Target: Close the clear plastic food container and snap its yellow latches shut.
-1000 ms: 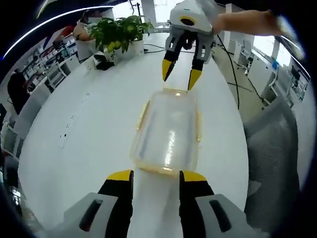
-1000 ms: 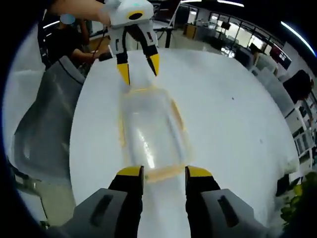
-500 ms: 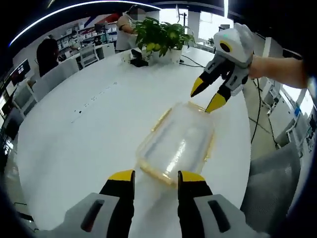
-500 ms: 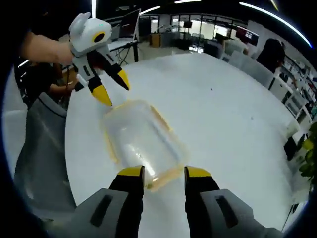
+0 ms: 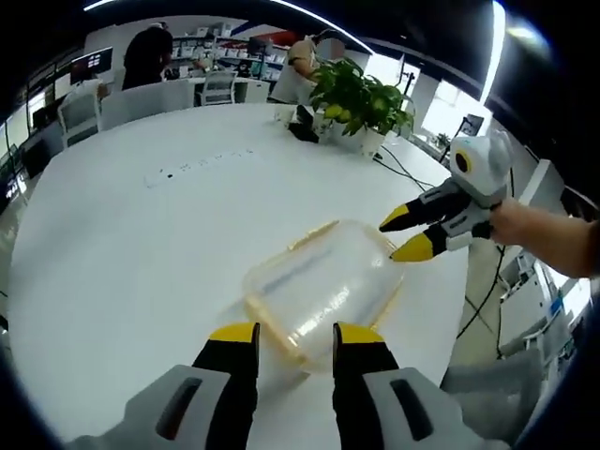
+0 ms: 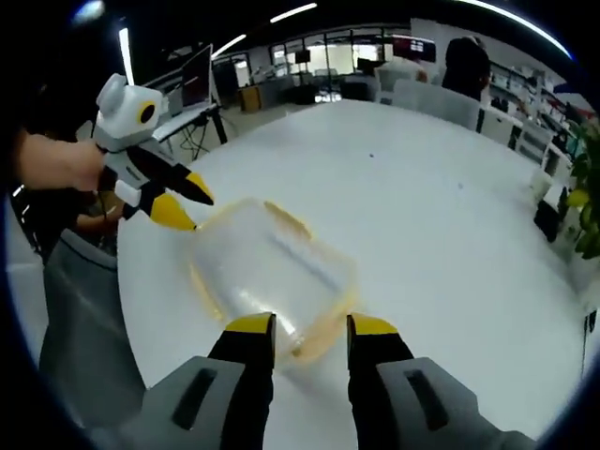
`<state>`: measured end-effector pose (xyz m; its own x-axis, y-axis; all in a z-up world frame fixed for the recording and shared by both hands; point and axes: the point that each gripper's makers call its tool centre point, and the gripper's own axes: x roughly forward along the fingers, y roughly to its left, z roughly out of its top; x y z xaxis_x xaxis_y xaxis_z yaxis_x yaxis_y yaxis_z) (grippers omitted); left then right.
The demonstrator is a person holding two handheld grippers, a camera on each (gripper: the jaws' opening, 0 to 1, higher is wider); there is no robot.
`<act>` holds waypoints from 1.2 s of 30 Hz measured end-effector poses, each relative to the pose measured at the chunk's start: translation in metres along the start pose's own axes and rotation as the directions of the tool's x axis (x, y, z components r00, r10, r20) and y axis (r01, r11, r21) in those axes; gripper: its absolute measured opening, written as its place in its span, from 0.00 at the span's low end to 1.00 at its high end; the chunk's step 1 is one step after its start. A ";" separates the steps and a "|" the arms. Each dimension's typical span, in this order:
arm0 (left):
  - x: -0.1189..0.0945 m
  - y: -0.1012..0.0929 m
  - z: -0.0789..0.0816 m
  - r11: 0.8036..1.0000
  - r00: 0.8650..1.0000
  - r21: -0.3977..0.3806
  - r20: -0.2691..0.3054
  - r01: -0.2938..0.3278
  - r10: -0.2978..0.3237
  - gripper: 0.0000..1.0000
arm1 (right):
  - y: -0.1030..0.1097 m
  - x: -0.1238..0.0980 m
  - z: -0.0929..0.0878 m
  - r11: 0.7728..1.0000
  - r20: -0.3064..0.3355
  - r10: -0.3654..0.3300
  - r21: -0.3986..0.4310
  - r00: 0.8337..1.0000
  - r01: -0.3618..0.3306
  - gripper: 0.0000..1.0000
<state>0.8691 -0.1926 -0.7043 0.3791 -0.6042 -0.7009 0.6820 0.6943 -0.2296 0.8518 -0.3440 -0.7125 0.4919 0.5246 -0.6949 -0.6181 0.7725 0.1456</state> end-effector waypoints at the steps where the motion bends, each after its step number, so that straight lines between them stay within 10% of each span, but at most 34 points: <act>1: 0.000 0.000 -0.001 1.000 1.000 -0.013 0.000 -0.001 0.001 0.24 | 0.000 0.000 0.000 1.000 0.005 -0.002 0.015 1.000 0.002 0.27; 36: 0.011 0.001 -0.009 0.986 0.999 -0.161 -0.016 -0.031 0.028 0.16 | -0.005 0.000 -0.004 0.936 0.059 -0.045 0.350 0.997 0.022 0.21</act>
<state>0.8685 -0.1946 -0.7187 0.3881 -0.5778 -0.7180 0.5603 0.7665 -0.3139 0.8520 -0.3492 -0.7159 0.5547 0.5093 -0.6580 -0.3533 0.8601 0.3680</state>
